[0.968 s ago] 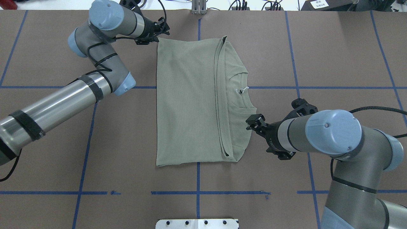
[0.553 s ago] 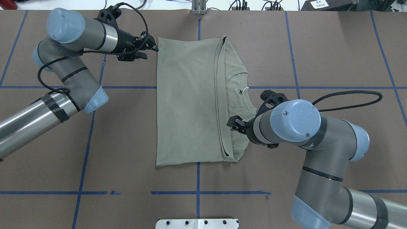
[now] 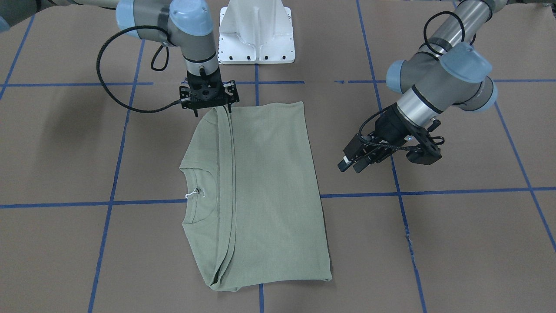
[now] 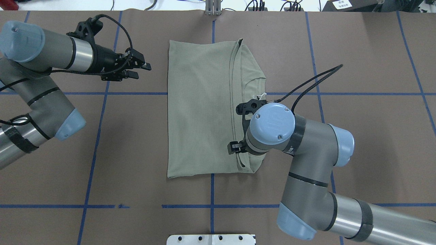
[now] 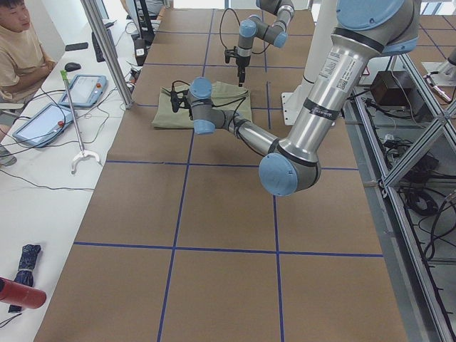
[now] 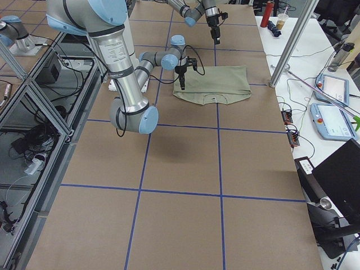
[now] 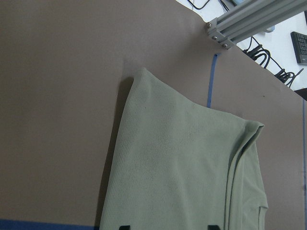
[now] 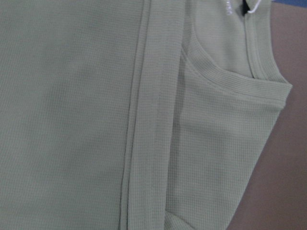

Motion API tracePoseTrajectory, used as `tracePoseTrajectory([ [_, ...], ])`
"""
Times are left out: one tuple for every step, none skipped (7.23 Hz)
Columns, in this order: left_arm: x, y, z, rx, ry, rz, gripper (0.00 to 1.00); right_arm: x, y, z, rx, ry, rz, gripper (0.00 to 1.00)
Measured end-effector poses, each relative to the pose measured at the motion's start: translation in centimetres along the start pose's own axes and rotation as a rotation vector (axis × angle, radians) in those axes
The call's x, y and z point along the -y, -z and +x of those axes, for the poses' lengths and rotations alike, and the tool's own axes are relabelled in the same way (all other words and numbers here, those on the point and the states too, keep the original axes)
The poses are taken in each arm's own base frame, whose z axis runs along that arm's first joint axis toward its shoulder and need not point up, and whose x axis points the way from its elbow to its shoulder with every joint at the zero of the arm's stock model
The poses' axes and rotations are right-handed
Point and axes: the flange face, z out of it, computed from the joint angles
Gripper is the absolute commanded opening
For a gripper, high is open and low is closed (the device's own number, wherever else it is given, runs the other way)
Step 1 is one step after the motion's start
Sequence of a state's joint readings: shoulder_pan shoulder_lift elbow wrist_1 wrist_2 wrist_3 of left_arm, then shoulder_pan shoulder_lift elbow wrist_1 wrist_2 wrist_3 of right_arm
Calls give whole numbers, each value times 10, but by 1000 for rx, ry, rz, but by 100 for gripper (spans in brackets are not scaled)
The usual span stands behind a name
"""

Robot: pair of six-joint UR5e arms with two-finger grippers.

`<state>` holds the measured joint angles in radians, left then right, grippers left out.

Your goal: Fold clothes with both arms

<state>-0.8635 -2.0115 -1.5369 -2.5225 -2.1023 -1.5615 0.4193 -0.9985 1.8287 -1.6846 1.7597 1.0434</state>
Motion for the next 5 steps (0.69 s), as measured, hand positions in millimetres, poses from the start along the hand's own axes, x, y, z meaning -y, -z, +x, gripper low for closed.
tracePoseTrajectory([
  [-1, 2, -4, 3, 2, -2, 63, 3, -3, -12, -35, 69, -25, 100],
  [-1, 2, -8, 9, 5, -2, 64, 1, -10, -19, -60, 113, -43, 100],
  [-2, 2, -12, 14, 8, -3, 64, -3, -18, -23, -76, 141, -57, 100],
  [-2, 2, -14, 16, 10, -3, 64, -5, -27, -25, -91, 163, -69, 100],
  [-2, 2, -15, 18, 11, -3, 64, -8, -35, -26, -103, 176, -81, 100],
])
